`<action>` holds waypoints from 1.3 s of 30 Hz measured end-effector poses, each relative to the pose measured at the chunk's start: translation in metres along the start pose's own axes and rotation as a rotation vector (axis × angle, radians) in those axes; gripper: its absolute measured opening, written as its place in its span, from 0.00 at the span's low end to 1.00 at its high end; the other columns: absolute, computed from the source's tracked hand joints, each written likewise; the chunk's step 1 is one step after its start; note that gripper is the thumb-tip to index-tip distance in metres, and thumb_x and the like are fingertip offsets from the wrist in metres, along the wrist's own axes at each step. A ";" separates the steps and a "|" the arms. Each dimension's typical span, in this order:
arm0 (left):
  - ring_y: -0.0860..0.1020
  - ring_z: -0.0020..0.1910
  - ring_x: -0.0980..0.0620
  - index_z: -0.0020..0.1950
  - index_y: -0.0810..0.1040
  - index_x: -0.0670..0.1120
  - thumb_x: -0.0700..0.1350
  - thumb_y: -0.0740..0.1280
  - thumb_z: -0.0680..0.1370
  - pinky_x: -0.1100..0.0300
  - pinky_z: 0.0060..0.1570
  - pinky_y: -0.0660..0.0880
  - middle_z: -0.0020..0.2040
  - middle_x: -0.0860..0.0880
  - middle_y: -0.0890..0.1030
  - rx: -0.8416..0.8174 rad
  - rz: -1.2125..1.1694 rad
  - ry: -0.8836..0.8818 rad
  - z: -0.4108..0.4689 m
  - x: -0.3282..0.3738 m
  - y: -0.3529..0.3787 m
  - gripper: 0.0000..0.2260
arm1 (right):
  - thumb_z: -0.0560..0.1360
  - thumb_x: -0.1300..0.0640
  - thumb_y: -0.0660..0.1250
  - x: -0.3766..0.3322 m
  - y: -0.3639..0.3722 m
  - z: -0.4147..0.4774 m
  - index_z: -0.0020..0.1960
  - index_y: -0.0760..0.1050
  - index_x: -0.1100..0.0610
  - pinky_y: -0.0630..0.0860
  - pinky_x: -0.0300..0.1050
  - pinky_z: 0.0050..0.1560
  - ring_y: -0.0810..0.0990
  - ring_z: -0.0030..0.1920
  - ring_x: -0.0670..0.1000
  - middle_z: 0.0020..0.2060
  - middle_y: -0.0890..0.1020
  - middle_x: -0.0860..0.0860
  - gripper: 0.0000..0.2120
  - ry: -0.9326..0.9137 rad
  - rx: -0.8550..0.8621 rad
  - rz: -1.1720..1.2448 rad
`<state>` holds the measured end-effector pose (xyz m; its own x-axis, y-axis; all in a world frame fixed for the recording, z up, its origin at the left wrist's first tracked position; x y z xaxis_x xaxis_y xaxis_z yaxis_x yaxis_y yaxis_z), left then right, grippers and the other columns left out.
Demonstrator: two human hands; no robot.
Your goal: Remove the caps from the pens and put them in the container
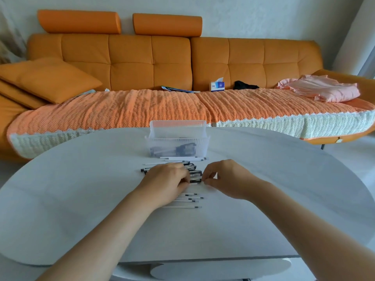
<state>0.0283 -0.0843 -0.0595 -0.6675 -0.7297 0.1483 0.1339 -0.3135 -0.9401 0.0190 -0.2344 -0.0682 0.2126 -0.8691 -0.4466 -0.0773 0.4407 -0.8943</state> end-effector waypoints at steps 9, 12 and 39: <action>0.75 0.44 0.53 0.49 0.75 0.53 0.51 0.63 0.80 0.59 0.39 0.61 0.44 0.56 0.80 0.079 -0.025 -0.021 -0.003 -0.001 -0.012 0.04 | 0.75 0.56 0.73 0.001 -0.011 0.002 0.47 0.85 0.50 0.68 0.24 0.34 0.74 0.35 0.30 0.37 0.81 0.40 0.03 0.047 0.122 0.222; 0.75 0.44 0.54 0.49 0.75 0.53 0.51 0.63 0.80 0.60 0.40 0.61 0.45 0.57 0.80 0.070 -0.028 -0.017 -0.002 -0.002 -0.012 0.03 | 0.76 0.56 0.72 -0.001 -0.011 0.001 0.46 0.84 0.50 0.68 0.26 0.31 0.75 0.32 0.32 0.40 0.82 0.41 0.03 0.052 0.128 0.257; 0.73 0.46 0.62 0.49 0.77 0.52 0.48 0.65 0.80 0.62 0.45 0.71 0.45 0.59 0.77 0.040 -0.328 -0.109 -0.007 -0.012 -0.010 0.02 | 0.77 0.52 0.70 -0.012 -0.003 0.000 0.40 0.78 0.47 0.64 0.30 0.27 0.72 0.26 0.38 0.25 0.75 0.30 0.07 0.063 0.097 0.255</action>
<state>0.0294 -0.0678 -0.0537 -0.5978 -0.6463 0.4742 -0.0447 -0.5638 -0.8247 0.0168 -0.2255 -0.0603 0.1365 -0.7382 -0.6607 -0.0267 0.6639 -0.7473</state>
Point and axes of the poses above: each hand's wrist, its own z-axis towards the middle knuckle, its own y-axis out of the palm, x = y × z, the point moved 8 cm from there along z, towards the middle knuckle
